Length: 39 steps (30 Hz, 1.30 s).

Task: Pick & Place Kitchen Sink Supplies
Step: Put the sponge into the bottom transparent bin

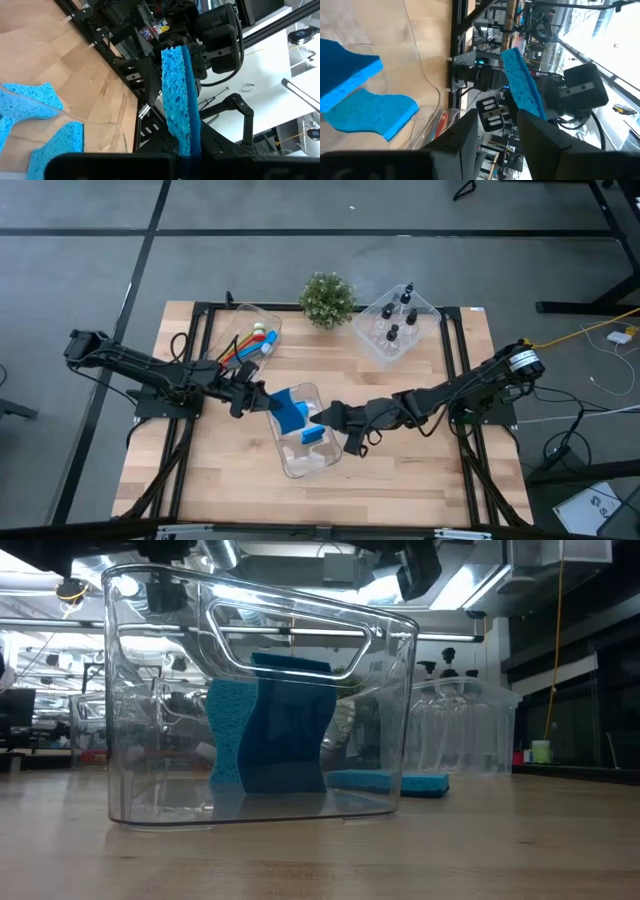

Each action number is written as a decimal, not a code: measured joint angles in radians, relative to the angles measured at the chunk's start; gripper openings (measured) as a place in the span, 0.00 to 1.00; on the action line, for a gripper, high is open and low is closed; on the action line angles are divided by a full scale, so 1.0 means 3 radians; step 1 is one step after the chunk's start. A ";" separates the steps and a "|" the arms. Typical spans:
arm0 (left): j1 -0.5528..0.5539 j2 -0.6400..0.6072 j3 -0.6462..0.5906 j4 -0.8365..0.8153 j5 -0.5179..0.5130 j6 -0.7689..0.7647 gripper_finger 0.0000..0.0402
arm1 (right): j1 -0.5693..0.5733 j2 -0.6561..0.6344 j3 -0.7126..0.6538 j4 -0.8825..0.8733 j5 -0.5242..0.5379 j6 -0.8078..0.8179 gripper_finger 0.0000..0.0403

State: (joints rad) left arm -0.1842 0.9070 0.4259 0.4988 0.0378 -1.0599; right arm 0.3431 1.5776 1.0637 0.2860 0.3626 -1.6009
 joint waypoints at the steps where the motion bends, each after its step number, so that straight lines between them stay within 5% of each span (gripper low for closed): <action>1: -0.0007 0.0000 0.0000 0.0000 -0.0006 -0.0001 0.03 | 0.0000 0.0000 0.0000 0.0003 0.0001 0.0000 0.34; 39: -0.0141 -0.0001 0.0000 -0.0047 -0.0195 -0.0258 0.03 | -0.0008 0.0113 0.0000 -0.0160 0.0132 0.0237 0.34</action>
State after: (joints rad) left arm -0.2264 0.9066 0.4259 0.4846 -0.0207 -1.1372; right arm 0.3408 1.6115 1.0636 0.2380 0.4022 -1.5297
